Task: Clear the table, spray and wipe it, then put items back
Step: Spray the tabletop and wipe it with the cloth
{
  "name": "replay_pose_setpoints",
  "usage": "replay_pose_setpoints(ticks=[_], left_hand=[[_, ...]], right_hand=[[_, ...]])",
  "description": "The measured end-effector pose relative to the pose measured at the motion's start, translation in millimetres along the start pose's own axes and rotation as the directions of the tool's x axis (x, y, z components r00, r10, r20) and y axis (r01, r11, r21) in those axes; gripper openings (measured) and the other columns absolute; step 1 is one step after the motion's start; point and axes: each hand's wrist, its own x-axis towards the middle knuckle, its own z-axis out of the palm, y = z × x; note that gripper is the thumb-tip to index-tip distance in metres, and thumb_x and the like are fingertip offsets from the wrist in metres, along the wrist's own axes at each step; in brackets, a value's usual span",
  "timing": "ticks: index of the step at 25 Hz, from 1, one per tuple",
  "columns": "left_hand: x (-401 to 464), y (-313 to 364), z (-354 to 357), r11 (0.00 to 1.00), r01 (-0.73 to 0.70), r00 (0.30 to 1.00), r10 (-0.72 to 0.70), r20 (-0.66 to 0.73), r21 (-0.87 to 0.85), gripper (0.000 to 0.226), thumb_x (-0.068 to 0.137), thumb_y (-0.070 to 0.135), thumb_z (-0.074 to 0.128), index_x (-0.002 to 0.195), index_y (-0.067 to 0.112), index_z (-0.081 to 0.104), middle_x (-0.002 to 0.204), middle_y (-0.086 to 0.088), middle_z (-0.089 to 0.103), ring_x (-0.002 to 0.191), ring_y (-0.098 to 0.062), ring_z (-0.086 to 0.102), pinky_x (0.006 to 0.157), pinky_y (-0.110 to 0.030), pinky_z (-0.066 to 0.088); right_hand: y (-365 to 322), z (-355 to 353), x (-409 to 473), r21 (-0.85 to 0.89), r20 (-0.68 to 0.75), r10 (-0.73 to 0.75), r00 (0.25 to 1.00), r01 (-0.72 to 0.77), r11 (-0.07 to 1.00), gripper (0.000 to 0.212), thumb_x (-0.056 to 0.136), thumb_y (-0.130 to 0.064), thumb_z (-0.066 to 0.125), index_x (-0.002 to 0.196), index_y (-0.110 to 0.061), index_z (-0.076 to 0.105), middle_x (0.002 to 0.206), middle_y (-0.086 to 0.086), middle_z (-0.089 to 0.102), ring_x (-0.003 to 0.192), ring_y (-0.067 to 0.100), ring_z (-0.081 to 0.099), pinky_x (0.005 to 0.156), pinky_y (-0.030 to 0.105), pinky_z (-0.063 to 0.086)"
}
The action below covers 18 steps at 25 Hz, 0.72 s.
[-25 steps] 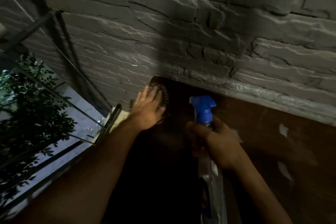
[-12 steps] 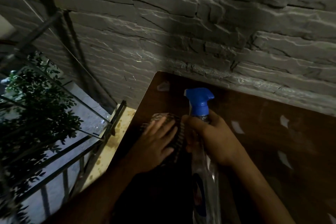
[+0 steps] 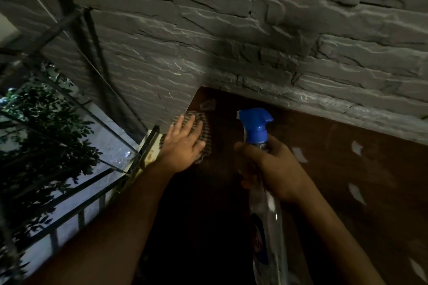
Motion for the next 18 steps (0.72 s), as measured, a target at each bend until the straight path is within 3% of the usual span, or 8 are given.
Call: replay_pose_setpoints(ticks=[4, 5, 8, 9, 12, 13, 16, 18], left_hand=[[-62.4, 33.5, 40.9, 0.936, -0.346, 0.937, 0.348, -0.031, 0.064, 0.062, 0.094, 0.053, 0.028, 0.151, 0.029, 0.024, 0.161, 0.002, 0.008, 0.149, -0.025, -0.002, 0.119, -0.05, 0.006], [-63.9, 21.8, 39.1, 0.935, -0.344, 0.937, 0.348, -0.029, 0.085, 0.063, 0.093, 0.055, 0.026, 0.151, 0.031, 0.021, 0.161, 0.004, 0.005, 0.148, -0.023, -0.004, 0.119, -0.049, 0.006], [-14.3, 1.0, 8.2, 1.0, -0.022, 1.0, 0.023, -0.019, 0.012, 0.063, 0.097, 0.056, 0.021, 0.153, 0.032, 0.007, 0.162, 0.002, -0.006, 0.147, -0.021, -0.016, 0.12, -0.045, -0.003], [-14.6, 7.0, 10.7, 1.0, -0.022, 1.0, 0.022, -0.021, 0.009, 0.062, 0.097, 0.055, 0.023, 0.153, 0.032, 0.008, 0.162, 0.002, -0.005, 0.147, -0.022, -0.016, 0.12, -0.045, -0.005], [-84.1, 26.8, 45.6, 0.948, -0.308, 0.951, 0.31, -0.007, 0.083, 0.062, 0.095, 0.054, 0.024, 0.152, 0.033, 0.015, 0.162, 0.003, -0.001, 0.148, -0.022, -0.011, 0.117, -0.044, -0.006], [-95.2, 18.3, 43.2, 0.947, -0.305, 0.952, 0.305, 0.017, 0.102, 0.062, 0.095, 0.054, 0.022, 0.152, 0.034, 0.012, 0.162, 0.003, -0.003, 0.148, -0.021, -0.012, 0.116, -0.042, -0.008], [-67.6, 15.1, 15.0, 0.996, 0.085, 0.996, -0.085, -0.004, -0.003, 0.06, 0.1, 0.05, 0.025, 0.153, 0.029, 0.008, 0.163, -0.002, -0.004, 0.148, -0.024, -0.013, 0.117, -0.042, -0.008], [-83.1, 42.1, 30.4, 0.998, -0.025, 0.999, 0.027, -0.03, 0.057, 0.06, 0.099, 0.05, 0.027, 0.153, 0.029, 0.011, 0.163, -0.001, -0.003, 0.148, -0.025, -0.011, 0.117, -0.044, -0.007]], right_hand=[[13.7, -6.8, 0.5, -0.02, -0.017, 0.016, 1.0, -0.016, 1.0, 0.014, 0.085, -0.02, 0.069, 0.095, -0.016, 0.06, 0.065, 0.003, 0.065, 0.06, 0.022, 0.062, 0.065, 0.043, 0.057], [18.4, -6.5, -3.5, -0.026, 0.005, 0.034, 0.999, -0.033, 0.999, 0.018, 0.085, -0.019, 0.068, 0.099, -0.014, 0.06, 0.067, 0.005, 0.064, 0.059, 0.021, 0.061, 0.062, 0.041, 0.056], [32.7, -5.4, -11.5, -0.02, 0.047, 0.058, 0.997, -0.057, 0.998, 0.026, 0.086, -0.017, 0.067, 0.107, -0.007, 0.056, 0.073, 0.012, 0.059, 0.056, 0.02, 0.054, 0.053, 0.034, 0.052], [34.6, -7.4, -14.0, -0.024, 0.06, 0.066, 0.996, -0.064, 0.998, 0.025, 0.086, -0.017, 0.067, 0.107, -0.009, 0.056, 0.072, 0.011, 0.059, 0.056, 0.02, 0.055, 0.053, 0.034, 0.052], [32.7, -13.2, -25.5, -0.034, 0.09, 0.072, 0.993, -0.069, 0.997, 0.023, 0.086, -0.019, 0.067, 0.106, -0.013, 0.056, 0.07, 0.008, 0.06, 0.056, 0.02, 0.057, 0.057, 0.037, 0.054], [32.6, -15.4, -30.8, -0.041, 0.091, 0.075, 0.993, -0.071, 0.997, 0.024, 0.087, -0.019, 0.067, 0.107, -0.013, 0.056, 0.071, 0.009, 0.06, 0.056, 0.021, 0.057, 0.057, 0.037, 0.054], [36.7, -18.2, -39.8, -0.079, 0.121, 0.069, 0.99, -0.06, 0.995, 0.022, 0.087, -0.022, 0.066, 0.105, -0.018, 0.055, 0.072, 0.007, 0.061, 0.054, 0.018, 0.057, 0.052, 0.03, 0.054], [40.3, -21.2, -44.1, -0.067, 0.137, 0.08, 0.987, -0.071, 0.995, 0.022, 0.087, -0.022, 0.066, 0.106, -0.02, 0.056, 0.073, 0.005, 0.063, 0.054, 0.017, 0.059, 0.053, 0.031, 0.054]])
